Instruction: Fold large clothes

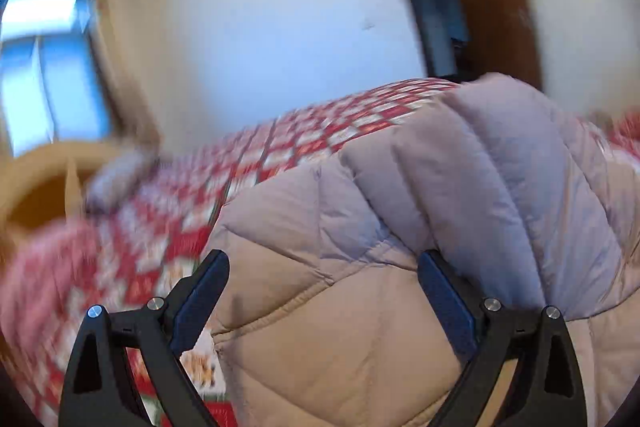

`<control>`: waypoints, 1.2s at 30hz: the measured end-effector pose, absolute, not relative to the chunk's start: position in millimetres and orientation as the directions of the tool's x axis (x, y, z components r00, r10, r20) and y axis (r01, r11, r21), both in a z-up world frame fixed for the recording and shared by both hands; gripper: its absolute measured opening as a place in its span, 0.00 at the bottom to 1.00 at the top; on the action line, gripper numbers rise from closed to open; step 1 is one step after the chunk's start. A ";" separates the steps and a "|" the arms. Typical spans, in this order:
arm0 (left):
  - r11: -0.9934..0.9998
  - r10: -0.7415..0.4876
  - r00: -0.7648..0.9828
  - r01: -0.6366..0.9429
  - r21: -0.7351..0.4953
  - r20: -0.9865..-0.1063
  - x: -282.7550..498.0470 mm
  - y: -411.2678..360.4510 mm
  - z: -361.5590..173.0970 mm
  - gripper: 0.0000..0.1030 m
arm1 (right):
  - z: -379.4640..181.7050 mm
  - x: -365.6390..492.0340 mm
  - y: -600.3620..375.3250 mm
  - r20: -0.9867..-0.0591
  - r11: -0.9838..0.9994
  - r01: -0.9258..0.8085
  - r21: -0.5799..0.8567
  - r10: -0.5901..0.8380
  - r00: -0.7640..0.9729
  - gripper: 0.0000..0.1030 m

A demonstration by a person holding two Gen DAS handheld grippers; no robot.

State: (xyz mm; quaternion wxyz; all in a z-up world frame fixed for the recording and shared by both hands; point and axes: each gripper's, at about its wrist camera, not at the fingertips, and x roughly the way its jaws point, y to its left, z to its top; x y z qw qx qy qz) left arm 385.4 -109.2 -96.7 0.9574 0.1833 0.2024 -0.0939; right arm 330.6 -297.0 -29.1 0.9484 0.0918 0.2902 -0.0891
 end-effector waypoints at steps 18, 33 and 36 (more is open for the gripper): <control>0.989 -0.148 0.779 0.132 -0.071 -0.610 437.9 -44.2 -119.5 0.99 | -123.1 397.1 -266.2 -0.650 0.954 0.134 0.267 0.076 0.756 0.46; 0.990 -0.137 0.748 0.123 -0.068 -0.649 443.6 -54.5 -149.7 0.99 | -158.1 410.7 -269.7 -0.687 0.955 0.141 0.260 0.081 0.722 0.49; 0.990 -0.138 0.737 0.123 -0.070 -0.661 446.5 -55.6 -153.0 0.99 | -162.2 412.8 -270.1 -0.690 0.955 0.144 0.259 0.079 0.719 0.49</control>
